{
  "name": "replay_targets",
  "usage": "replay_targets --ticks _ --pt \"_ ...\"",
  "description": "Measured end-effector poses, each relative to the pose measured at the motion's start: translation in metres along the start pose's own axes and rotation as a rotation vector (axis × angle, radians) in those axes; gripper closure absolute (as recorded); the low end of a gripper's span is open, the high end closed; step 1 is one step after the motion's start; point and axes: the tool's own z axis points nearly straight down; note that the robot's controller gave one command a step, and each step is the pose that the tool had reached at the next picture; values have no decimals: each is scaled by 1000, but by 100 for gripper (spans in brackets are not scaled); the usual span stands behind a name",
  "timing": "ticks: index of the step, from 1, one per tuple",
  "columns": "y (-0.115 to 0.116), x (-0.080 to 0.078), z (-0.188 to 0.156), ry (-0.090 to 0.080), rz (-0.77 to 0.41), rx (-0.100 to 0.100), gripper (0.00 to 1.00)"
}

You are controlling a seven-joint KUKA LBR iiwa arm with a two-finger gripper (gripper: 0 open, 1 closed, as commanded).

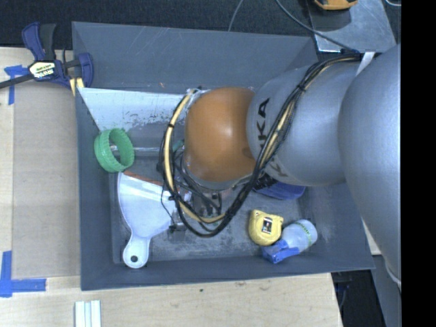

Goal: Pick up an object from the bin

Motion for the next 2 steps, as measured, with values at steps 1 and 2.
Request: replay_targets --ticks 1,2 --pt "10 -28 71 6 -260 1 0" --pt "11 -30 68 -1 -258 -2 100"
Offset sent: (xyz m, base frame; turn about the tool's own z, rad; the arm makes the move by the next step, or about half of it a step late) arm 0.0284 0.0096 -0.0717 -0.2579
